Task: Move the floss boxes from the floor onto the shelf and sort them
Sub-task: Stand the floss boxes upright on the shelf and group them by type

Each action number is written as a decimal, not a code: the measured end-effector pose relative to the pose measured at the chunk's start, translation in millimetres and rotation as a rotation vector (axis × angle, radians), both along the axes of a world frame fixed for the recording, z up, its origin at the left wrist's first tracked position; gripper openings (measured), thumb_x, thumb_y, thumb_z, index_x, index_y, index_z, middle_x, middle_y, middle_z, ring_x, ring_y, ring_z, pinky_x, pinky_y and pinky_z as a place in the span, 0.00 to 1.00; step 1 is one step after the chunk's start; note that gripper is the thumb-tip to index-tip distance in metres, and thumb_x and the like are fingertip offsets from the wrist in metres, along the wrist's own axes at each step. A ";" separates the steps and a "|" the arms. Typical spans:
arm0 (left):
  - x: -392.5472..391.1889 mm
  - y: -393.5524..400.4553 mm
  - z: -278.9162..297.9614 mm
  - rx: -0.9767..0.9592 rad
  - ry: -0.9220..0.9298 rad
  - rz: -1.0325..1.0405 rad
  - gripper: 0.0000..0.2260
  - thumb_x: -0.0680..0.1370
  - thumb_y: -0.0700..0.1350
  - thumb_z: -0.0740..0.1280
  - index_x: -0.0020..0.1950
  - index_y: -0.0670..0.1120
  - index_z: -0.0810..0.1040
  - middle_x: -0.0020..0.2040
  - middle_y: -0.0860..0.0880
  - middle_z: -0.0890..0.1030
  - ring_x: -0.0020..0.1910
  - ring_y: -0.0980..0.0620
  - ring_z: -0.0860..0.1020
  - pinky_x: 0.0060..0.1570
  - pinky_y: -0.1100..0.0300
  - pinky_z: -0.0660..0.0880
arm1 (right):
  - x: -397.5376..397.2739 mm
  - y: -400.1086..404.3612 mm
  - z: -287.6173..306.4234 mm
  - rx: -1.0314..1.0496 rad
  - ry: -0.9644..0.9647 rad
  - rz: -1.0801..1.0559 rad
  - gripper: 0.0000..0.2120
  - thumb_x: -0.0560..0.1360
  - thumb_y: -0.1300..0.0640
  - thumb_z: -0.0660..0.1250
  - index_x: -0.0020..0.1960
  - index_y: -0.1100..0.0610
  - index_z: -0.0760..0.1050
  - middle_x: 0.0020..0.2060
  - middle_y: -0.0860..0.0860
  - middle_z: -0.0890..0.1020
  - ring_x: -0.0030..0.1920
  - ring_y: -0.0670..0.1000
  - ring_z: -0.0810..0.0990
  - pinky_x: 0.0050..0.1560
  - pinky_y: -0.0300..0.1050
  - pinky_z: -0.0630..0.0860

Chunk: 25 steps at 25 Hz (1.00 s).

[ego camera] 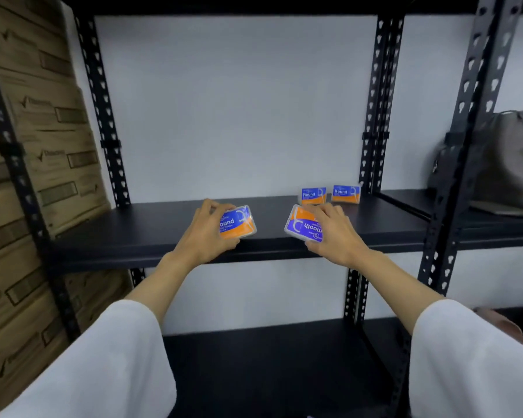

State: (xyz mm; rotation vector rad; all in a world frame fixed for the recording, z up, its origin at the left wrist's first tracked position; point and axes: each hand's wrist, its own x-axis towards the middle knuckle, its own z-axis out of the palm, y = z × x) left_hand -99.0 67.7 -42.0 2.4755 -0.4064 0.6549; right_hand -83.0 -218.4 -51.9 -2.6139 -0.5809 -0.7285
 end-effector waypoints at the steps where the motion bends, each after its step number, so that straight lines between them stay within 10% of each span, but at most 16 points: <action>1: 8.0 4.1 -0.2 -0.008 0.002 0.008 0.31 0.69 0.46 0.76 0.69 0.51 0.68 0.58 0.55 0.64 0.61 0.53 0.68 0.60 0.60 0.71 | 9.2 1.3 1.6 -0.001 0.011 -0.002 0.38 0.70 0.51 0.72 0.74 0.50 0.58 0.68 0.51 0.66 0.64 0.52 0.64 0.63 0.49 0.67; 18: 92.3 28.2 -27.3 -0.172 0.002 -0.052 0.27 0.74 0.34 0.69 0.64 0.61 0.71 0.63 0.55 0.63 0.63 0.53 0.68 0.61 0.57 0.74 | 107.8 43.5 -11.3 0.292 0.080 0.123 0.35 0.68 0.57 0.76 0.70 0.53 0.65 0.65 0.50 0.71 0.66 0.51 0.64 0.64 0.41 0.62; 25: 95.7 30.0 -21.1 -0.388 0.057 -0.028 0.17 0.76 0.44 0.71 0.62 0.55 0.73 0.57 0.51 0.75 0.56 0.52 0.75 0.53 0.61 0.74 | 109.8 49.1 -10.7 0.332 0.081 0.114 0.31 0.70 0.51 0.74 0.68 0.53 0.66 0.64 0.50 0.71 0.65 0.51 0.65 0.62 0.43 0.65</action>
